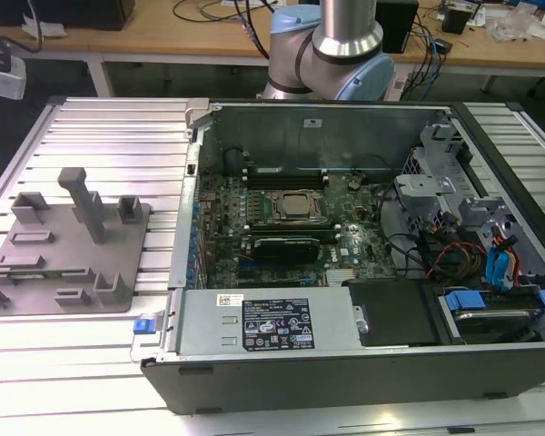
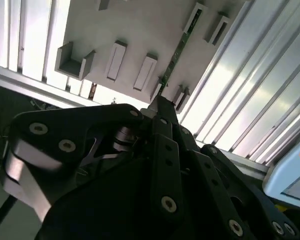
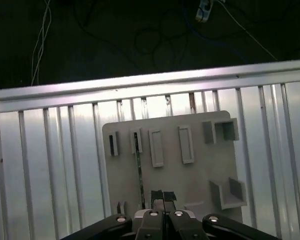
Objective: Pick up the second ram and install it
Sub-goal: 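Pick up the second ram and move it above second insertion slot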
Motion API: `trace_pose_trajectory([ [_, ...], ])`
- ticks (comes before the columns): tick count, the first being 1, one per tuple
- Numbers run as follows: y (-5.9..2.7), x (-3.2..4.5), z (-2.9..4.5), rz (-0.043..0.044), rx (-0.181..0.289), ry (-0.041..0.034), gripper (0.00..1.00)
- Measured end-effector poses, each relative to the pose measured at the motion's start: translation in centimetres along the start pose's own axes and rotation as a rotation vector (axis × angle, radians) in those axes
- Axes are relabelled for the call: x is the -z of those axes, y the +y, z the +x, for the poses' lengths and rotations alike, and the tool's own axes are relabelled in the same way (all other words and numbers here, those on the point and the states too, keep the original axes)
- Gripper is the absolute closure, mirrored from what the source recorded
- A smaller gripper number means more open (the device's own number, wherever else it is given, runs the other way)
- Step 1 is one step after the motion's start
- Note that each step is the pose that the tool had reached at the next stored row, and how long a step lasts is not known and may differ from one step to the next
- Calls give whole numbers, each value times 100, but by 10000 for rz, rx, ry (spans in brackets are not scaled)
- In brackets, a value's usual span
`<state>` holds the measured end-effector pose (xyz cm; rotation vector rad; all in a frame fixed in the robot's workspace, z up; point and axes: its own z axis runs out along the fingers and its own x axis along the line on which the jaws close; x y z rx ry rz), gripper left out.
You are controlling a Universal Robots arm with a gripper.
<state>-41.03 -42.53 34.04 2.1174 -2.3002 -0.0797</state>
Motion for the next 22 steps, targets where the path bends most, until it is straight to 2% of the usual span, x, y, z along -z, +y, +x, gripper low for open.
trace_pose_trajectory([
  [1,0,-6,0,-7,323,14,92],
  [2,0,-6,0,-7,325,15,92],
  [8,-7,-113,31,-1,97,3,92],
  [19,-24,-440,59,4,-73,-5,92],
  [22,-27,-491,61,3,-73,-4,92],
])
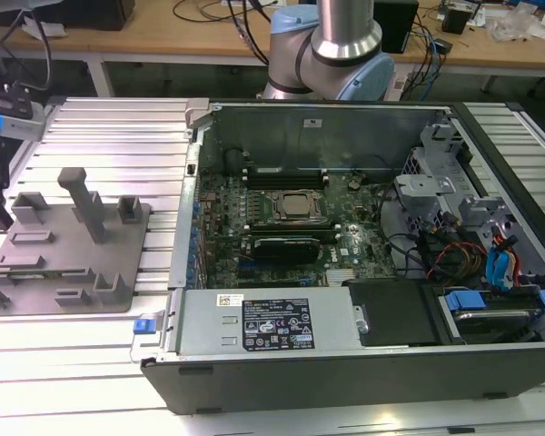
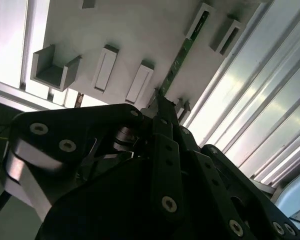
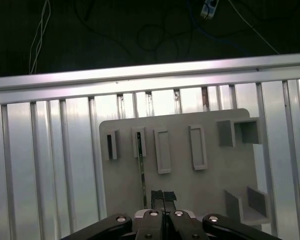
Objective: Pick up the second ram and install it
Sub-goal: 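Pick up the second ram and move it above second insertion slot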
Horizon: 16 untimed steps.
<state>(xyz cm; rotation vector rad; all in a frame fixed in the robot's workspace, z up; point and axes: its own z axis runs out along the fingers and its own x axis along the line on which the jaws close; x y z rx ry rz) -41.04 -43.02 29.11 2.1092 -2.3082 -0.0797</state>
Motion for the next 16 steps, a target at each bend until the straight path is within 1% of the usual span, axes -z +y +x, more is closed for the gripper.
trace_pose_trajectory([
  [4,-2,-34,1,0,0,0,92],
  [7,-4,-83,2,1,0,-1,92],
  [11,-7,-155,5,0,0,0,92],
  [14,-12,-239,17,0,2,1,92],
  [16,-13,-266,27,-1,0,1,92],
])
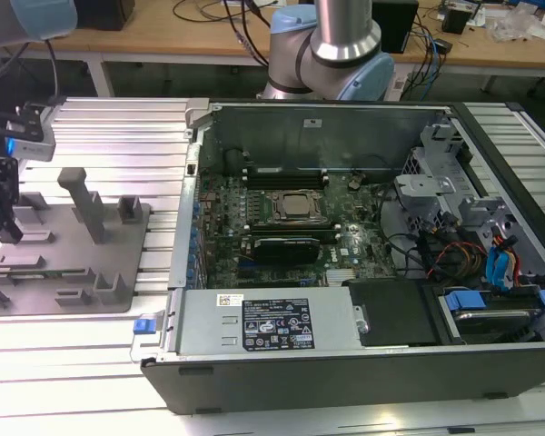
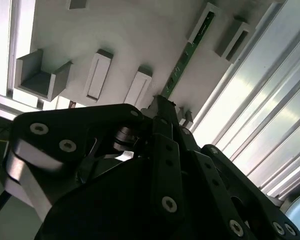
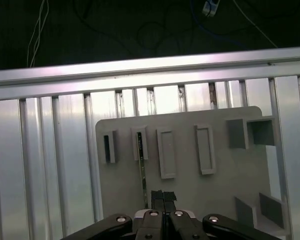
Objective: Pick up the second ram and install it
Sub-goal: 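Pick up the second ram and move it above second insertion slot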
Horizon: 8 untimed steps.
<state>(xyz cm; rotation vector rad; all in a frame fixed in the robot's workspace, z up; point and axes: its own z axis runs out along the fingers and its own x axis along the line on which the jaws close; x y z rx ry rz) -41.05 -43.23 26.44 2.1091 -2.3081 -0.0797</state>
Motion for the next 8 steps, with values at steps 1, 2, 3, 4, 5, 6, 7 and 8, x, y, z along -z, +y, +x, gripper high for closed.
trace_pose_trajectory([
  [1,-2,-18,11,1,0,0,92],
  [2,-4,-37,22,2,0,-1,92],
  [3,-6,-59,41,1,-1,-1,92],
  [4,-10,-84,73,1,0,-1,92],
  [5,-15,-118,96,3,1,-3,92],
  [6,-17,-148,116,1,1,-1,92],
  [7,-21,-180,139,0,1,0,92],
  [8,-23,-194,150,1,2,-1,92],
])
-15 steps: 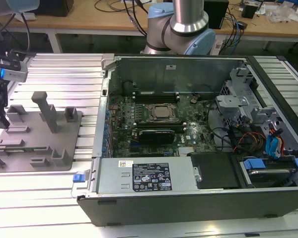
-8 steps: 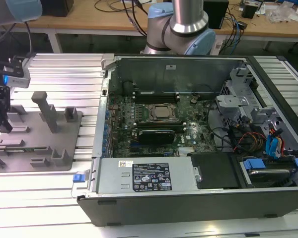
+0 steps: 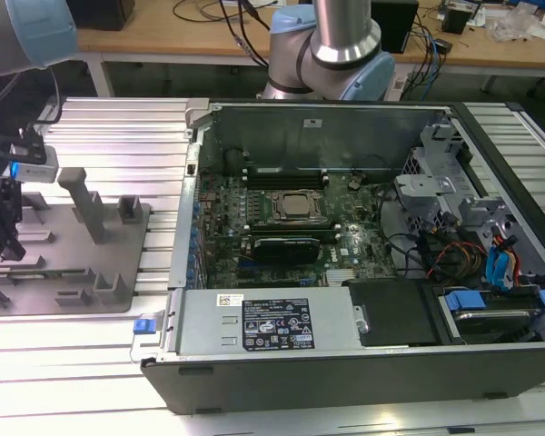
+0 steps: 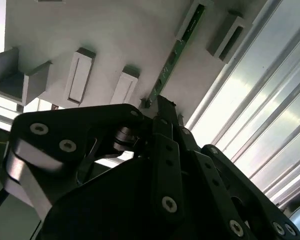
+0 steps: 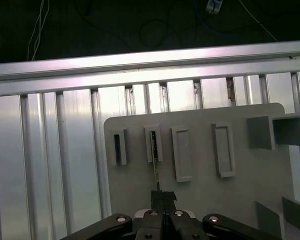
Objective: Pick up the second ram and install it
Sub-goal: 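Pick up the second ram and move it above second insertion slot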
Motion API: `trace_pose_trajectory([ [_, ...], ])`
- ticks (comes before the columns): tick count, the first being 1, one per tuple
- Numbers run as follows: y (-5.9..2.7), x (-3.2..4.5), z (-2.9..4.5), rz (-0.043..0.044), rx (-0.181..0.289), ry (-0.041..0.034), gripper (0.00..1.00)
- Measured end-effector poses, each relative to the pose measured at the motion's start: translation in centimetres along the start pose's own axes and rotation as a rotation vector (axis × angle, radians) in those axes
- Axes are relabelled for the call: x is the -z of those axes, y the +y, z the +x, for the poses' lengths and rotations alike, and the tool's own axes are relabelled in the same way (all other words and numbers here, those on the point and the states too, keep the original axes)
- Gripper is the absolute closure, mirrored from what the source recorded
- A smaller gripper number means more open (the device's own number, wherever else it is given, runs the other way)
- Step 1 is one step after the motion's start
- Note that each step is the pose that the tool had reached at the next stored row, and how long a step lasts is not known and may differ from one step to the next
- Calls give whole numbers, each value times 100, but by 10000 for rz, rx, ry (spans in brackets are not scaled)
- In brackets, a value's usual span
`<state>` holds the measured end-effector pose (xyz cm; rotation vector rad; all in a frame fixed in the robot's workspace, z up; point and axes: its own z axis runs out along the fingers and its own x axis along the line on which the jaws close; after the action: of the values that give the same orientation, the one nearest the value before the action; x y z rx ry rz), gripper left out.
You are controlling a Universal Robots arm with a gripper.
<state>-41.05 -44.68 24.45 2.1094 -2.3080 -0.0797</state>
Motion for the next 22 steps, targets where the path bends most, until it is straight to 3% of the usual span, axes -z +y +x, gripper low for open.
trace_pose_trajectory([
  [3,-7,-60,42,0,24,1,92],
  [8,-12,-158,32,2,426,9,92],
  [14,-11,-171,17,5,466,-1,91],
  [17,-11,-171,18,3,467,-2,73],
  [18,-11,-171,18,4,467,-2,73],
  [19,-10,-180,19,10,474,-2,66],
  [22,0,-218,20,58,587,0,66],
])
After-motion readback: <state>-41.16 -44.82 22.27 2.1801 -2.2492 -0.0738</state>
